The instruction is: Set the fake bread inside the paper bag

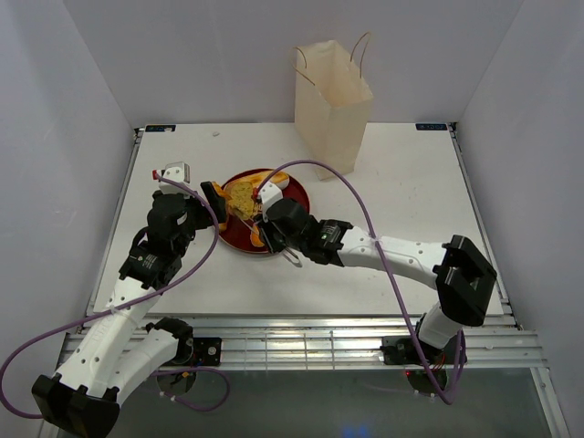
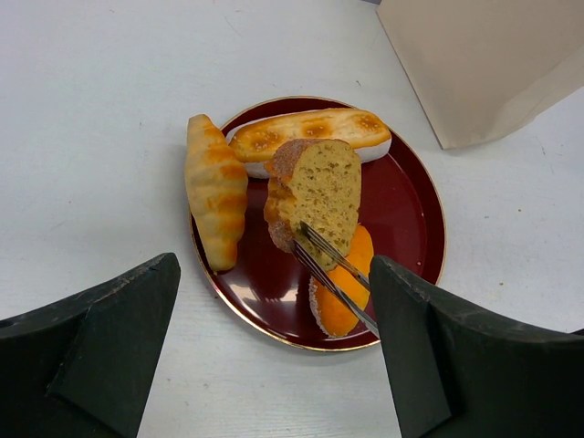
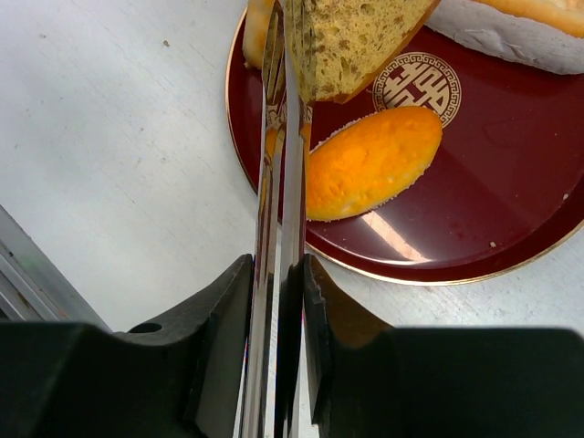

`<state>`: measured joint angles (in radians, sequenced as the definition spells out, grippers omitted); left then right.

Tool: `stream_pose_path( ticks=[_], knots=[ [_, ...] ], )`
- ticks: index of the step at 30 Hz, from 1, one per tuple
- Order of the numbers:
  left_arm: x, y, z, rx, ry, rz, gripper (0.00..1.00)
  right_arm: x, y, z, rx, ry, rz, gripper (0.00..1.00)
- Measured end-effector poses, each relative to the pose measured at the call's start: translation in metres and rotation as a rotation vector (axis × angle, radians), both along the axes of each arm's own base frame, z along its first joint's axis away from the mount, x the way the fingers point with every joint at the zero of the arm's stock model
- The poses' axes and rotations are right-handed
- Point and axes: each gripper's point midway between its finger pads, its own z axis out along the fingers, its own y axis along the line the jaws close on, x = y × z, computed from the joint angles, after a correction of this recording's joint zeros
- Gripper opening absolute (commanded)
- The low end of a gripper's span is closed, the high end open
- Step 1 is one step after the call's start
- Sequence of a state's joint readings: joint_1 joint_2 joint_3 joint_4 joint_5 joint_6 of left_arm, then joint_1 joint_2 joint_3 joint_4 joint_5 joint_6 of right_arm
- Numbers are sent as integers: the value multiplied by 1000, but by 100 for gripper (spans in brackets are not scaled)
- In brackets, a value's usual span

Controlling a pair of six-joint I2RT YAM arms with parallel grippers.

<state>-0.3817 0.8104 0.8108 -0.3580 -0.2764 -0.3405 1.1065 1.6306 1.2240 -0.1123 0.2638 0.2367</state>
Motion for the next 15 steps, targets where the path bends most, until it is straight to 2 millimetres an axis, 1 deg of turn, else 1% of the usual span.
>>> stream_pose_path(
  ticks=[5,8,11,15],
  knots=[
    [0,0,0,1,0,3,95,1,-9,-1,-9,-2,-15,33],
    [0,1,0,1,0,4,95,3,-15,3,-9,-5,-27,33],
    [0,1,0,1,0,4,95,8,-22,14,8,-21,-45,34],
    [0,1,0,1,0,3,95,17,-35,35,36,-51,-73,34]
  ],
)
